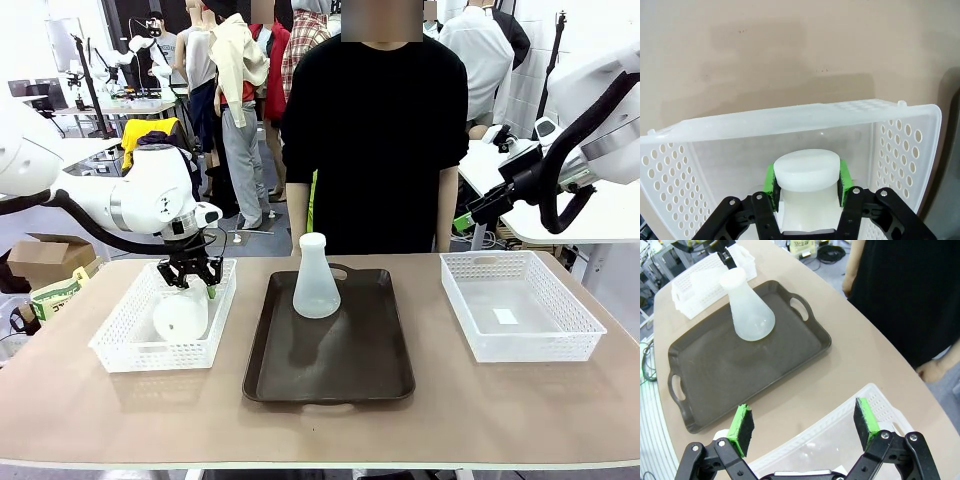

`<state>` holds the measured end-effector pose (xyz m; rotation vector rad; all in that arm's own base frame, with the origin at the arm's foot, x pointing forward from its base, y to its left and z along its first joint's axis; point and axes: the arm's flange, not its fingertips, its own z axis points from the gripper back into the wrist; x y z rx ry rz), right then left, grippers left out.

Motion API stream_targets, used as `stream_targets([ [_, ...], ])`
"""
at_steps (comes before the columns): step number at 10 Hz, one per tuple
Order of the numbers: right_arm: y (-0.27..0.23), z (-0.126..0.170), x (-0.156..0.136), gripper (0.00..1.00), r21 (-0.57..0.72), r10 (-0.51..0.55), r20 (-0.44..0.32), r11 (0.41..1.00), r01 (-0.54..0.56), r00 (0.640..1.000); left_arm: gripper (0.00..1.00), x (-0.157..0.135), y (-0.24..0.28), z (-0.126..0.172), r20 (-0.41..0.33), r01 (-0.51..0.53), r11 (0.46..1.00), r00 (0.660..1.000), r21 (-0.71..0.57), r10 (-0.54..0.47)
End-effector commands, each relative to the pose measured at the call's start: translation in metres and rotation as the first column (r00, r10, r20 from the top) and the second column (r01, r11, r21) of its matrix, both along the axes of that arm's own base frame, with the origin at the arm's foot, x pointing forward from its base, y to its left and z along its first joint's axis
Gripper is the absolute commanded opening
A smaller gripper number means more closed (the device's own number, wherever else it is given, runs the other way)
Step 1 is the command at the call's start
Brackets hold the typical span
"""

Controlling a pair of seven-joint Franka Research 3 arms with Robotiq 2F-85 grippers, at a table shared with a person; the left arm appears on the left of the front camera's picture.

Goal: Prepare the laboratory tools.
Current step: Pick up the Big flask that the person points to.

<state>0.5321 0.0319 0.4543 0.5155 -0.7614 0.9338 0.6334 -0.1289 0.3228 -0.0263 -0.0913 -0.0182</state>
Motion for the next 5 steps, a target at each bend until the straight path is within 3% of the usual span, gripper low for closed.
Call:
stream_targets([
  [1,-0.0003,0.0009,-0.001,1.0,-0.013,-0.004,-0.014,1.0,0.004,1.0,0.0,0.0027,-0.0012,-0.0004,0.013,-0.041,0.999,0.999,0.026,0.041],
  [5,-0.0003,0.0009,-0.001,1.0,-0.013,-0.004,-0.014,1.0,0.004,1.0,0.0,0.0002,0.0007,0.0,0.0,-0.005,1.0,1.0,0.0,0.005],
])
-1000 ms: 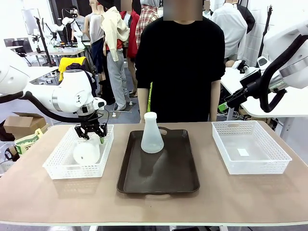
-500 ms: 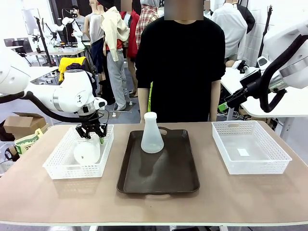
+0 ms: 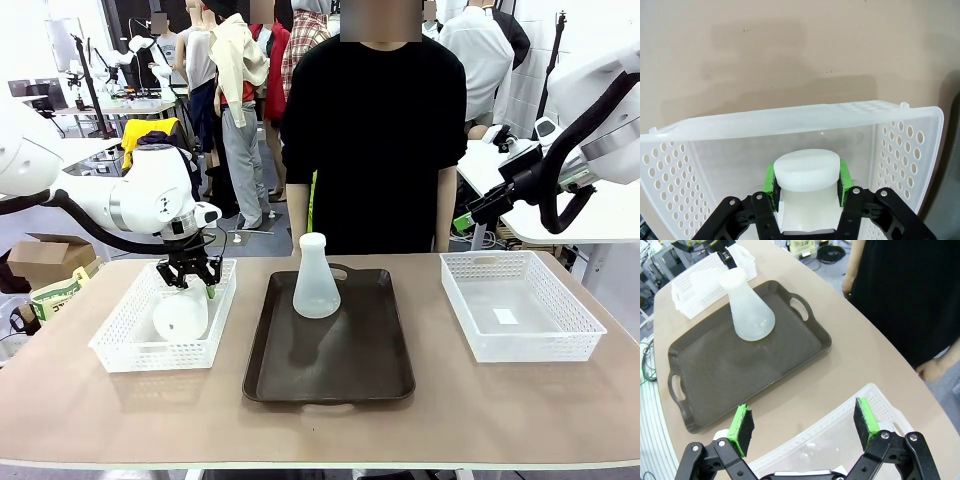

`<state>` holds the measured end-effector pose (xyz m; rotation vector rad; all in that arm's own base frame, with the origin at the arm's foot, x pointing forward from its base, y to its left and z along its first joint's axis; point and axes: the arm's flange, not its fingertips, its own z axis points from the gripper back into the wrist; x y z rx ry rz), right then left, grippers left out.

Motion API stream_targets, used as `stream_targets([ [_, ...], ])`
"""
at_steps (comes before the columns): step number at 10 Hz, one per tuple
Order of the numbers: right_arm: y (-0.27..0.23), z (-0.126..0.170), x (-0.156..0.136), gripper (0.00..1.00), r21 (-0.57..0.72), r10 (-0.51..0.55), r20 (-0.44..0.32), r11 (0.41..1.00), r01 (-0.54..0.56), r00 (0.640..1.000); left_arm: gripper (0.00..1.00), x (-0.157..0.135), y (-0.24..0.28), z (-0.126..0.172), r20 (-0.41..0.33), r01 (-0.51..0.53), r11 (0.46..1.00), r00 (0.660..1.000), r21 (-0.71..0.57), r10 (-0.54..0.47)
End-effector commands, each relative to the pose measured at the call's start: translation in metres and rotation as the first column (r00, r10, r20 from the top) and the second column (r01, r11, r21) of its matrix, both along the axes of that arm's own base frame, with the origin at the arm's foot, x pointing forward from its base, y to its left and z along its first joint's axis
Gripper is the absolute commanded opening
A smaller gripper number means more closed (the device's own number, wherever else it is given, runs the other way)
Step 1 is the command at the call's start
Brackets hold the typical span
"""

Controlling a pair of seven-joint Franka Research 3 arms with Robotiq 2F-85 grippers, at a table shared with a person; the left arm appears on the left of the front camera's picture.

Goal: Prepare the laboratory tools.
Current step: Pick up the Big flask that the person points to, then place the picked Big flask upright in the Handle tray as directed by the person.

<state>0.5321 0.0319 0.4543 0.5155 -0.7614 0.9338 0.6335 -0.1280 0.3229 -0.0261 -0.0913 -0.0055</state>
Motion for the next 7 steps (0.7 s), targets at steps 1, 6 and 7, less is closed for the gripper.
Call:
stream_targets([
  [1,-0.0003,0.0009,-0.001,1.0,-0.013,-0.004,-0.014,1.0,0.004,1.0,0.0,0.0,-0.0002,0.0,0.0,0.008,1.0,1.0,0.001,-0.008],
  [6,-0.0003,0.0009,-0.001,1.0,-0.013,-0.004,-0.014,1.0,0.004,1.0,0.0,0.0,-0.0002,0.0,0.0,0.008,1.0,1.0,0.001,-0.008],
  [7,-0.0003,0.0009,-0.001,1.0,-0.013,-0.004,-0.014,1.0,0.004,1.0,0.0,0.0,-0.0002,0.0,0.0,0.008,1.0,1.0,0.001,-0.008],
])
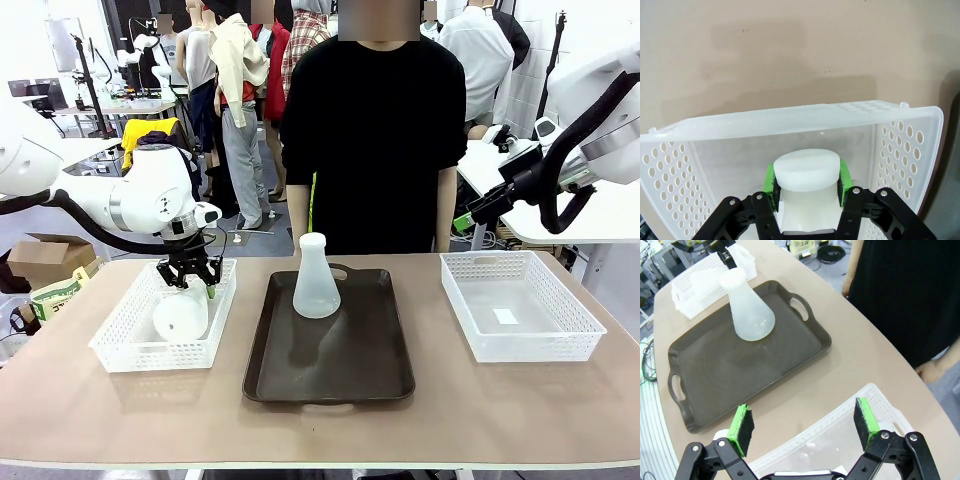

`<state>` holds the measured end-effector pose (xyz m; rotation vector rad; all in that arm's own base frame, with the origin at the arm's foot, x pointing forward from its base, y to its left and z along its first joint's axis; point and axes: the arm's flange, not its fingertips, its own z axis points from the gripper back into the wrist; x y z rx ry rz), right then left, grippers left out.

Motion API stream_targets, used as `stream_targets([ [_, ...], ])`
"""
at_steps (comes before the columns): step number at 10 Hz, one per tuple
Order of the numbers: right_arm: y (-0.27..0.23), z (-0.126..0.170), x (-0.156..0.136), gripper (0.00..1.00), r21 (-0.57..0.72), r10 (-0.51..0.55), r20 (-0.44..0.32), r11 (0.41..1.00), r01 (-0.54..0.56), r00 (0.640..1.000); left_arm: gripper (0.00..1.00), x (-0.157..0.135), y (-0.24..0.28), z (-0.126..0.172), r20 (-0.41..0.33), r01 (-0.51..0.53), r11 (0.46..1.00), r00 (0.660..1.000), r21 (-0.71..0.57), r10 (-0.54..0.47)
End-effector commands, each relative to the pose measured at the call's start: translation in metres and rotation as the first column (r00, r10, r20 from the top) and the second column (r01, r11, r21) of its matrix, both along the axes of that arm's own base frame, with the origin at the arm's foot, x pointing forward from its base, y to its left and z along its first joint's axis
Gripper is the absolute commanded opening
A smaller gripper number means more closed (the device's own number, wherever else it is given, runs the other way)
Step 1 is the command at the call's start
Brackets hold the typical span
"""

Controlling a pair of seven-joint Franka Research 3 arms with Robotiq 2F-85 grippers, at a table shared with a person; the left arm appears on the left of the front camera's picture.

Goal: Prepare the laboratory tools.
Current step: Place the picked Big flask upright in the Handle tray as directed by the person.

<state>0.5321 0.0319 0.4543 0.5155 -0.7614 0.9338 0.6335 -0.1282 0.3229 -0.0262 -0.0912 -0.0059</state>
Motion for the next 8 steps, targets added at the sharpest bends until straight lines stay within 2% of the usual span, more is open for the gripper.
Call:
stream_targets([
  [1,-0.0003,0.0009,-0.001,1.0,-0.013,-0.004,-0.014,1.0,0.004,1.0,0.0,0.0,0.0,0.0,0.0,0.008,1.0,1.0,0.001,-0.008],
  [8,-0.0003,0.0009,-0.001,1.0,-0.013,-0.004,-0.014,1.0,0.004,1.0,0.0,0.0,0.0,0.0,0.0,0.008,1.0,1.0,0.001,-0.008],
])
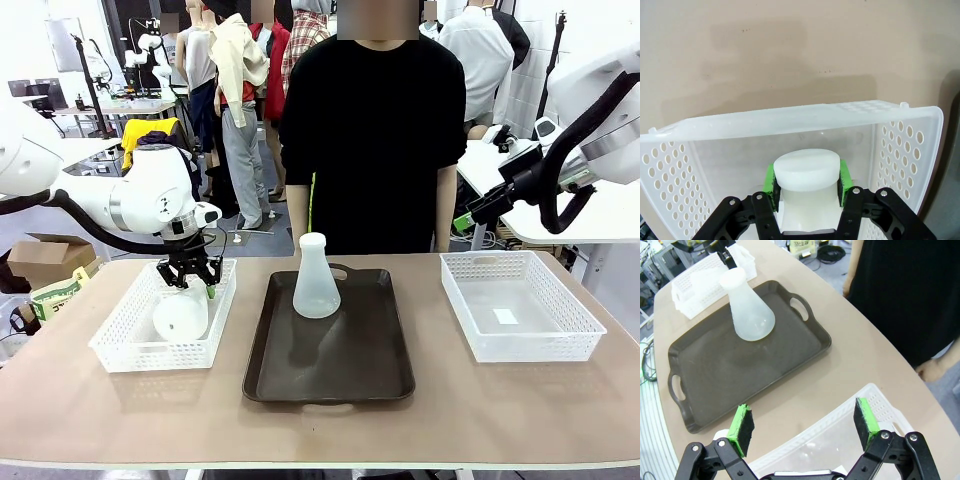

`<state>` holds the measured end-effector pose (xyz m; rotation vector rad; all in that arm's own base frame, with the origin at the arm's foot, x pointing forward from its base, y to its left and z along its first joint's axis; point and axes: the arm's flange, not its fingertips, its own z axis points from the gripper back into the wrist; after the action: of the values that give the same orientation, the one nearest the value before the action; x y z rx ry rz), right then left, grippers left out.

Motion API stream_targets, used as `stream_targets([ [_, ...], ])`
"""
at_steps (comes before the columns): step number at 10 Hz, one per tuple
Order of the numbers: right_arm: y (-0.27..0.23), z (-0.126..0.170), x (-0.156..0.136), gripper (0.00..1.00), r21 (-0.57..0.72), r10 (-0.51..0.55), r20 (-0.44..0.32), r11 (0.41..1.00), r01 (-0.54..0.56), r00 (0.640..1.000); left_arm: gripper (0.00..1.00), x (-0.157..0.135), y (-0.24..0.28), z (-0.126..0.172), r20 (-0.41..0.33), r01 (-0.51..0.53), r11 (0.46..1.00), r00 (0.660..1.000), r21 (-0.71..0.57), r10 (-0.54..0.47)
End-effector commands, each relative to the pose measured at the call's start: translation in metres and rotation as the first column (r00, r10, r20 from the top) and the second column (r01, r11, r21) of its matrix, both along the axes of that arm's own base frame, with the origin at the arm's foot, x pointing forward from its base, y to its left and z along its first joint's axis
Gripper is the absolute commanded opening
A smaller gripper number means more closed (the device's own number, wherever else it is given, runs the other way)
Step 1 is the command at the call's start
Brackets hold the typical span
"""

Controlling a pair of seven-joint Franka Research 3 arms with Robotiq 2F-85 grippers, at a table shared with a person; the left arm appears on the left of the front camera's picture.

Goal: Prepare the laboratory tools.
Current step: Place the picked Big flask upright in the Handle tray as directed by the person.

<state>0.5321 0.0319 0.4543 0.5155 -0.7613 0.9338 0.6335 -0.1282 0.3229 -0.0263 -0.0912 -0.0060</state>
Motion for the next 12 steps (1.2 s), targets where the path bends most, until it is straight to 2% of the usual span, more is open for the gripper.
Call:
stream_targets([
  [1,0.0,0.001,-0.001,1.0,-0.013,-0.004,-0.014,1.0,0.004,1.0,0.0,0.0,0.0,0.0,0.0,0.008,1.0,1.0,0.001,-0.008],
  [3,0.0,0.001,-0.001,1.0,-0.013,-0.004,-0.014,1.0,0.004,1.0,0.0,0.0,0.0,0.0,0.0,0.0,1.0,1.0,0.0,0.0],
  [7,0.0,0.001,-0.001,1.0,-0.013,-0.004,-0.014,1.0,0.004,1.0,0.0,-0.023,0.009,0.016,-0.027,0.016,1.0,1.0,0.026,-0.016],
  [12,0.0,0.001,-0.001,1.0,-0.013,-0.004,-0.014,1.0,0.004,1.0,0.0,-0.035,0.012,0.024,-0.019,0.029,0.999,0.999,0.027,-0.028],
])
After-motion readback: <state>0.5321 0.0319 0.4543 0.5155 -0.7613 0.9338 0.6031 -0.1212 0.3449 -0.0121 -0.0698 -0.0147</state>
